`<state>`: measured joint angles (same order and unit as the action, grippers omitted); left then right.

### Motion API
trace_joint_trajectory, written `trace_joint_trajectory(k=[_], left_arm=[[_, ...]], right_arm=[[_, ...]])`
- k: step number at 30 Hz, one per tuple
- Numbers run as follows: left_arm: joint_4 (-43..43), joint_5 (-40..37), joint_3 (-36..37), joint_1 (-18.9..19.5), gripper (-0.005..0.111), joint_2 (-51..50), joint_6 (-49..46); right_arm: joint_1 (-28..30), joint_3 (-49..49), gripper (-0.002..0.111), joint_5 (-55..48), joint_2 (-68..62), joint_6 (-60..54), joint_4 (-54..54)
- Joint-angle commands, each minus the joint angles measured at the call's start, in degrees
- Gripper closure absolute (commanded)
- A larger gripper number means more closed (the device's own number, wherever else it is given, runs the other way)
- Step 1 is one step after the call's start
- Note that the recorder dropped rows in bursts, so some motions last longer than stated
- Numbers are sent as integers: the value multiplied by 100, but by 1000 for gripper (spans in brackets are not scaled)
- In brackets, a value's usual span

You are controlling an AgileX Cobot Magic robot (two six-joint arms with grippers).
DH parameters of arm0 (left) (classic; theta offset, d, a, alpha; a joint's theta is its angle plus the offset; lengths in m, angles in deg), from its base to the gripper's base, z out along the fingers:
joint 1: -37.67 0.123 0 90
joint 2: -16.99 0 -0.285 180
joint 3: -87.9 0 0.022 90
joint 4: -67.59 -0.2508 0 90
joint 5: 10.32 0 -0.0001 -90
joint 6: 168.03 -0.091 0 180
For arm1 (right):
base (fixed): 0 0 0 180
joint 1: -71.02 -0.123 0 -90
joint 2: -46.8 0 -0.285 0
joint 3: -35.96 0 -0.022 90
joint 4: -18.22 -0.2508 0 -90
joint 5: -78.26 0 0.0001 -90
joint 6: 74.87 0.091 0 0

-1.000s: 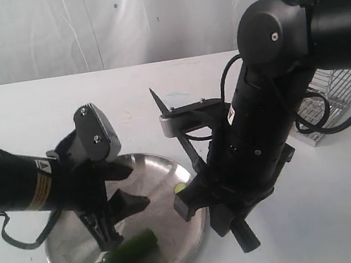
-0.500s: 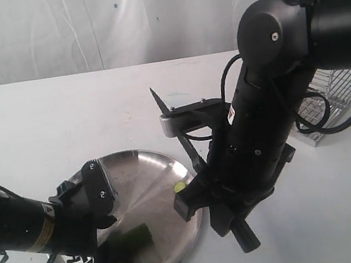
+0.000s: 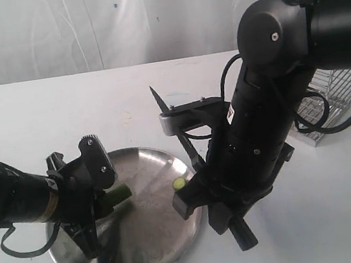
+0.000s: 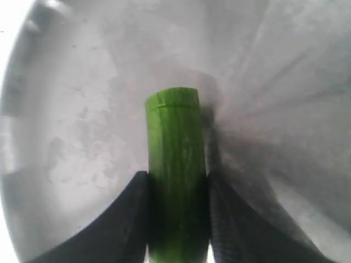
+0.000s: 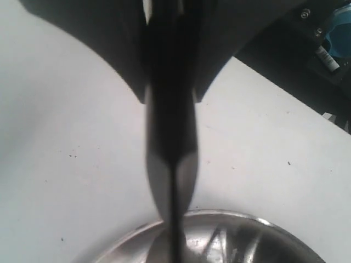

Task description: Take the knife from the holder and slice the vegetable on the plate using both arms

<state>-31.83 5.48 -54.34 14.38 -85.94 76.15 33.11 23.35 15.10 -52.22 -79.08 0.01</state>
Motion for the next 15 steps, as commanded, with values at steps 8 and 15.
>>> trace_joint_trajectory(k=[8,15], left_arm=[[-53,-95,-113,-4,105,-483,-172],[-53,123,-113,-4,58,-483,-172]], right_arm=[[31,-1,108,155,62,-14,-21],[31,-1,108,157,62,-14,-50]])
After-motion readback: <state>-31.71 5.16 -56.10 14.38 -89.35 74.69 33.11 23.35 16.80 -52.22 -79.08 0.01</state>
